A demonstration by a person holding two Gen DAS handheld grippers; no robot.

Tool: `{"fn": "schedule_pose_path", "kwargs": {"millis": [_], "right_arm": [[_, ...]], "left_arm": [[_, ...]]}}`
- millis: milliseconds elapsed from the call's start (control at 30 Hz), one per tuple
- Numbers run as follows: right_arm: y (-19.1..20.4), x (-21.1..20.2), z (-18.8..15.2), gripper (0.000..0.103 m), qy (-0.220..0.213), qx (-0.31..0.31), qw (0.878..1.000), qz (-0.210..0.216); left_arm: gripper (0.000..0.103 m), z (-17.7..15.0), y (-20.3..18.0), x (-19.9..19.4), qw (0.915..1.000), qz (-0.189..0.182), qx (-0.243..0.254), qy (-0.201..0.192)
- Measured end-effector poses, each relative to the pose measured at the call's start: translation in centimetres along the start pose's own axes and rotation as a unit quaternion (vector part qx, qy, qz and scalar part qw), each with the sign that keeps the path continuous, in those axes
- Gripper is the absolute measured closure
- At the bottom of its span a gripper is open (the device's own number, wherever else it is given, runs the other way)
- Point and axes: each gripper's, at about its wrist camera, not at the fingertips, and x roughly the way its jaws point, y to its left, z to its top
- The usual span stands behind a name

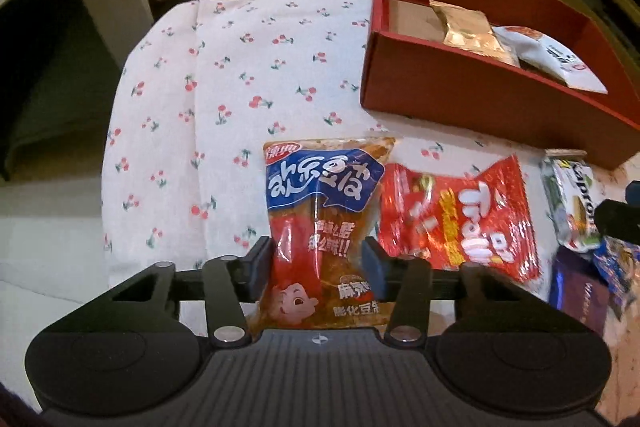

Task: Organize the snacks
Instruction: 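Grasp the red-blue snack bag with the left gripper while the right grasps the blue wafer biscuit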

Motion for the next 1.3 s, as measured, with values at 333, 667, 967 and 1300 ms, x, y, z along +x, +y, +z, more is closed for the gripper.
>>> {"fn": "schedule_pose_path", "kwargs": {"millis": [333,667,967,1300], "right_arm": [[-1.3,-1.0,-4.1,0.032,0.031,0.032,0.999,-0.002],[-0.7,1.1,-5.9,0.025,0.079,0.118,0.99,0.007],[2.1,3.0,-6.1,0.01,0.074,0.03,0.996,-0.051],[0.7,0.0,-8.2,0.028,0.086,0.015,0.996,-0.026]], "left_arm": [[0.062,-3.1,0.4,-3.1,0.9989,-0.042,-0.017,-0.01],[0.063,-4.3,-0.7,-3.8,0.9967,-0.081,-0.006,-0.009],[0.043,-4.8,-0.9,-2.7,0.9973,-0.072,0.002,0.014],[0.057,-5.0,-1.3,-3.2,0.9968,-0.076,0.022,0.009]]}}
